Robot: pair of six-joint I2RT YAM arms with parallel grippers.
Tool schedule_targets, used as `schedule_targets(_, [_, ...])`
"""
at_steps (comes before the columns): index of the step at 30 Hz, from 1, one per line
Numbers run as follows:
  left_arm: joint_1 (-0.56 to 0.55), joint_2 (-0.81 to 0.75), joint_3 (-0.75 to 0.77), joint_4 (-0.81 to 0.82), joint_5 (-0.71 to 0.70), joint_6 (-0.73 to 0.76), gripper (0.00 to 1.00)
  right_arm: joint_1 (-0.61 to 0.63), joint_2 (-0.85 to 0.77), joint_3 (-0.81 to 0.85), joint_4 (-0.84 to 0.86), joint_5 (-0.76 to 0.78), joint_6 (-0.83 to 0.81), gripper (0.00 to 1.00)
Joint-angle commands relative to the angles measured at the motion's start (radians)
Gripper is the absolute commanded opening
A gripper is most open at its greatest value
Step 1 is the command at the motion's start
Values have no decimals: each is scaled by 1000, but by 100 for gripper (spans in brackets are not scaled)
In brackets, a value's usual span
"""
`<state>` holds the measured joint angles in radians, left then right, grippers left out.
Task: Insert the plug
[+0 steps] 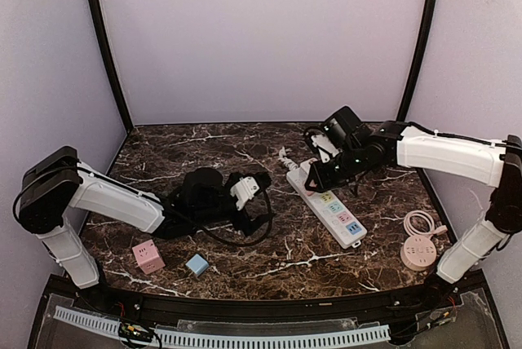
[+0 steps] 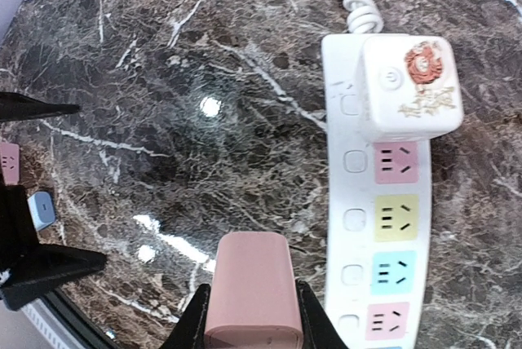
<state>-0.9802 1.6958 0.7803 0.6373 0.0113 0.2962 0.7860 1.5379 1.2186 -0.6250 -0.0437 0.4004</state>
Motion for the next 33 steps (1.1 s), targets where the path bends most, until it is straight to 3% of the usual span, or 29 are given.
schedule_targets(1, [6, -98, -106, 154, -178, -26, 99, -7, -57, -25, -19, 162, -50, 0])
schedule_targets(6, [53, -168, -192, 237, -269, -67, 99, -9, -82, -42, -19, 161, -130, 0])
schedule_targets(15, [212, -229, -272, 257, -354, -268, 99, -33, -9, 25, -113, 117, -210, 0])
schedule_targets(21, [350, -239, -314, 259, -296, -443, 99, -65, 48, 46, -145, 132, -242, 0])
schedule_targets(33, [373, -226, -316, 280, -241, -473, 99, -134, 157, 76, -133, 66, -314, 0])
